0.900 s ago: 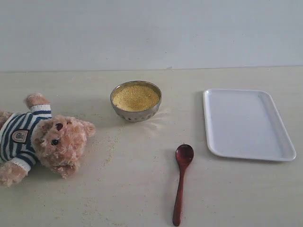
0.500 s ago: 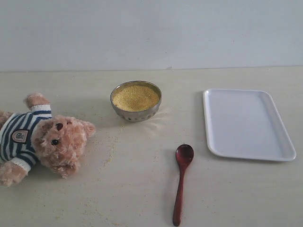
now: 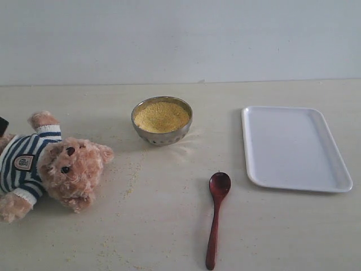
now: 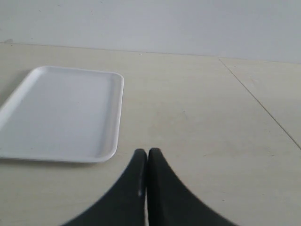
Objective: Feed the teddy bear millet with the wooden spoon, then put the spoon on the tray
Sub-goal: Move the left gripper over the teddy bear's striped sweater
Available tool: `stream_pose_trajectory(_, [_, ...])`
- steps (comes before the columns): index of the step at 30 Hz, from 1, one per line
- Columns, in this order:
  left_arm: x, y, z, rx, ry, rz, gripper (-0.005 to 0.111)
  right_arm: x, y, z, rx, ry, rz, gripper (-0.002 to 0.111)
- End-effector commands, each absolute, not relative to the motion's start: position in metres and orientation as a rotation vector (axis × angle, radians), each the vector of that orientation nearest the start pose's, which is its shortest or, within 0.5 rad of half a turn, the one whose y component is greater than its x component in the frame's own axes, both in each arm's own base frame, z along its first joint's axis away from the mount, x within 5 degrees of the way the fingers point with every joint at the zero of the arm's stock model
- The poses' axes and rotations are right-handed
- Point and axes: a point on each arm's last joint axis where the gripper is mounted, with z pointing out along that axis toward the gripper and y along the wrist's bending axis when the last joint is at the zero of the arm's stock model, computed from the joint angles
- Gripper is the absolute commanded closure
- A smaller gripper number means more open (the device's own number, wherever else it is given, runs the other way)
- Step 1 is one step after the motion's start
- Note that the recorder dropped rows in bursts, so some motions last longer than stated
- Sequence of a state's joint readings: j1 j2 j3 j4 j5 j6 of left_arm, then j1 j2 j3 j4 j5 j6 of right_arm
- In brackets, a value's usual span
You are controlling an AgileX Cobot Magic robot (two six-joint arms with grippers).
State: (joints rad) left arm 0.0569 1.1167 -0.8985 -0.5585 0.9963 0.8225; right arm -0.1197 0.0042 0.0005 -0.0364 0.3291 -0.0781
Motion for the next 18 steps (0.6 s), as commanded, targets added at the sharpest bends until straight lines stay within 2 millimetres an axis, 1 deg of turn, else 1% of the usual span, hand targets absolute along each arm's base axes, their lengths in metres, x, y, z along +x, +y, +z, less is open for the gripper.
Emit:
stream_pose_trajectory(1, [0.236,-0.025,0.285,0.903,2.456,-0.36,0.096,0.053,-0.007,0.184,0.009,1.808,-0.178,0.107])
stream_pose_trajectory(3, [0.244,-0.021,0.273,1.012,2.481,-0.312,0.083,0.053,-0.007,0.184,0.009,1.808,-0.178,0.107])
stream_pose_trajectory(4, [0.249,-0.019,0.265,1.088,2.482,-0.293,0.07,0.053,-0.007,0.184,0.009,1.808,-0.178,0.107])
stream_pose_trajectory(6, [0.258,-0.017,0.256,1.17,2.447,-0.253,0.05,0.053,-0.007,0.184,0.009,1.808,-0.178,0.107])
stream_pose_trajectory(7, [0.265,-0.015,0.251,1.196,2.408,-0.2,0.033,0.053,-0.007,0.184,0.009,1.808,-0.178,0.107])
stream_pose_trajectory(10, [0.285,-0.011,0.243,1.181,2.328,-0.072,-0.001,0.053,-0.007,0.184,0.009,1.808,-0.178,0.107])
stream_pose_trajectory(11, [0.293,-0.009,0.24,1.131,2.312,-0.023,-0.004,0.053,-0.007,0.184,0.009,1.808,-0.178,0.107])
stream_pose_trajectory(13, [0.297,-0.007,0.237,1.138,2.295,0.018,-0.004,0.053,-0.007,0.184,0.009,1.808,-0.178,0.107])
stream_pose_trajectory(15, [0.298,-0.004,0.236,1.255,2.24,0.091,-0.004,0.053,-0.007,0.184,0.009,1.808,-0.178,0.107])
stream_pose_trajectory(18, [0.298,-0.005,0.236,1.282,2.228,0.097,-0.004,0.053,-0.007,0.184,0.009,1.808,-0.178,0.107])
